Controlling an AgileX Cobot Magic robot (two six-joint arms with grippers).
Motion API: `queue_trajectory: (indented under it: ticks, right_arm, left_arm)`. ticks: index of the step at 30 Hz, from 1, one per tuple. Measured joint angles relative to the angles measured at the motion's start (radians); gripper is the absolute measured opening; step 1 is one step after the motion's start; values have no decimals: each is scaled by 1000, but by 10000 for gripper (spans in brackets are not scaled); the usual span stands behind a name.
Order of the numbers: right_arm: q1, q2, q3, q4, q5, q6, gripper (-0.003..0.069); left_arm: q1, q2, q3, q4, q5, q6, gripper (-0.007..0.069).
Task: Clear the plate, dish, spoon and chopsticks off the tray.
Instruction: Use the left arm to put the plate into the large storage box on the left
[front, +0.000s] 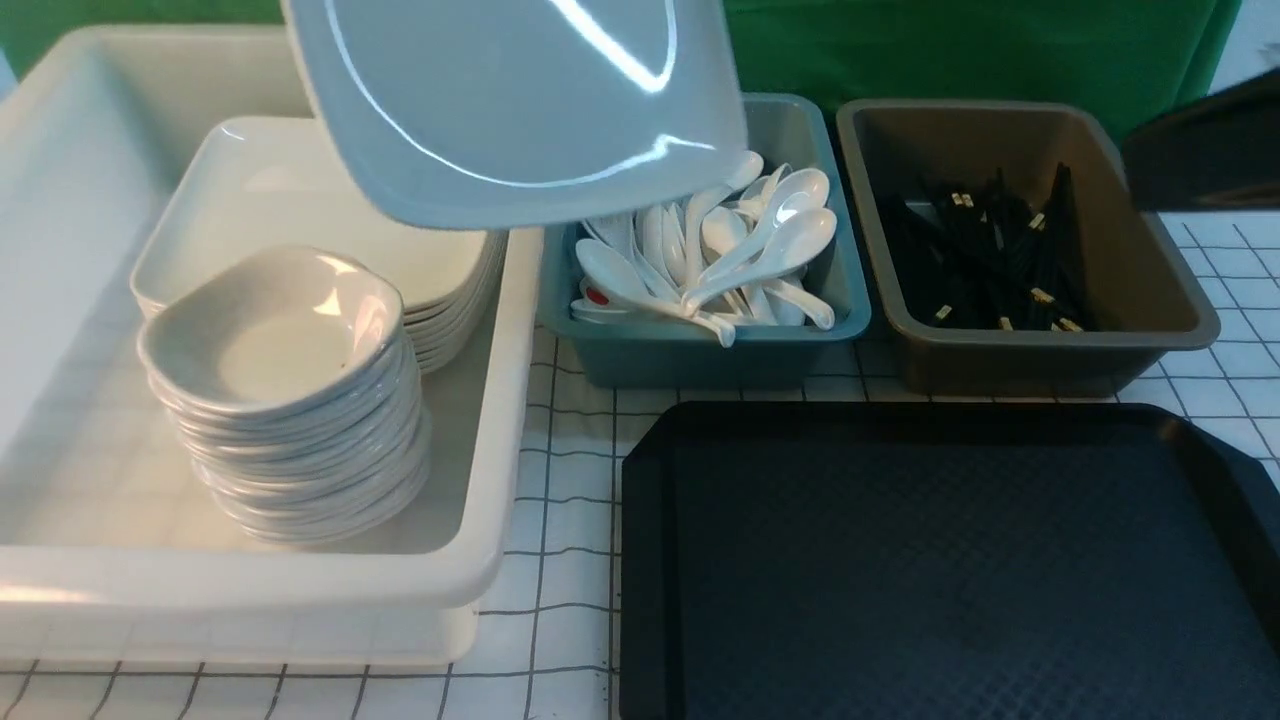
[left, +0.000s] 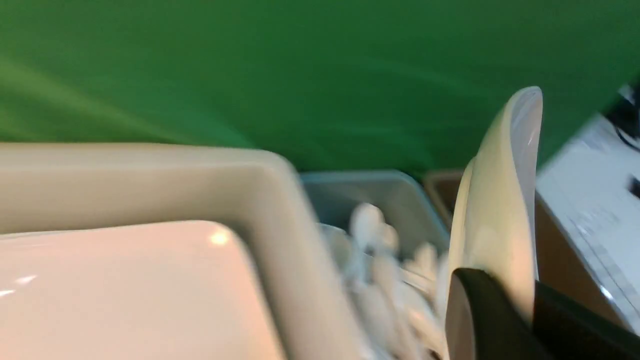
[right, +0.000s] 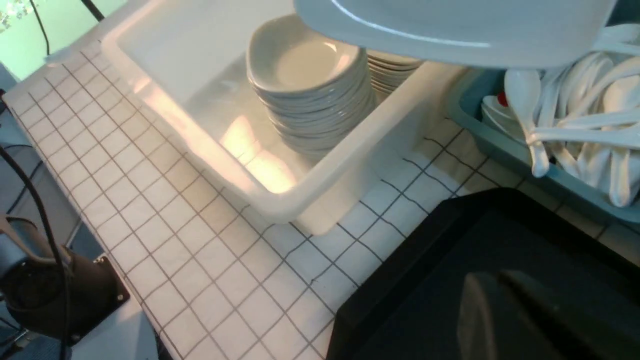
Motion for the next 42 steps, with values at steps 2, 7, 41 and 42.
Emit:
queue_trajectory:
  ticks: [2,7,41,42]
  right_arm:
    - [44,54,-44,-5,0,4,-1]
    - [203,203,-195,-105,0,55,-1]
    - [378,373,-302,-224,-5,167,-1]
    - [378,373,-302,-224,-5,168,-1]
  left_arm:
    - [60,35,0,-32,-3,36,15]
    - [178,192,-3,-180,-6,148,18]
    - [259,488,-359,-36,184,276,15]
    - [259,488,-359,-35,184,279,15]
